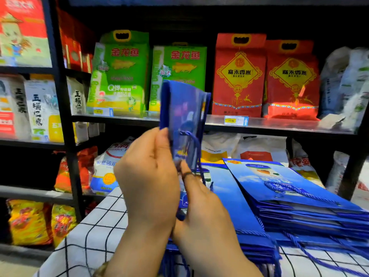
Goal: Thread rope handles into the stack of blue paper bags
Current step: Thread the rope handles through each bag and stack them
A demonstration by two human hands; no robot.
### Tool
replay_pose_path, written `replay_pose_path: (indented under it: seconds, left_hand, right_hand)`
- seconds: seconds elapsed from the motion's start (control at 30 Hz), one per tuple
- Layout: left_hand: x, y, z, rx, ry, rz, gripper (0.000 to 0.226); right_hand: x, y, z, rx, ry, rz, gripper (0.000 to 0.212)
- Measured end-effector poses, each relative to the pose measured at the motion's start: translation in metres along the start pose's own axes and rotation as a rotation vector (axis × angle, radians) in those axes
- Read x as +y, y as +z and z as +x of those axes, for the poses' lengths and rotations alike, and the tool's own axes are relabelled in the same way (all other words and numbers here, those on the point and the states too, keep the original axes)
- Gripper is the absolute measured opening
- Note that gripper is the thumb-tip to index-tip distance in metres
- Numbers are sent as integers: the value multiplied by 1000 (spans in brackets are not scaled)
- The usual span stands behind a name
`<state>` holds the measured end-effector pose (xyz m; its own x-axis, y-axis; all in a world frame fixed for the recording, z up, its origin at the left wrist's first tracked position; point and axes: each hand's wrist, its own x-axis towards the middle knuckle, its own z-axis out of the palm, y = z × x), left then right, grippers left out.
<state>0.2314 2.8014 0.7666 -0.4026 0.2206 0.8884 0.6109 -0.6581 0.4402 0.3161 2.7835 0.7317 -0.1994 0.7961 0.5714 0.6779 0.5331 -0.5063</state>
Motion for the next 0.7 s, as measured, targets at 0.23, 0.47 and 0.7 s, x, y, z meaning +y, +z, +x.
replay_pose_path:
  seconds: [0.23, 0.47, 0.7]
  left_hand:
    - [-11, -12, -20, 58, -881, -679, 29]
    - [-12, -36, -59, -221, -1172, -453, 24]
    - [-5, -58, -53, -523, -514, 48, 35]
  right_hand:
    - [25, -16, -11, 171, -308, -408, 44]
    - [43, -40, -30, -192, -63, -438, 36]
    - [61, -42, -33, -255, -57, -283, 68]
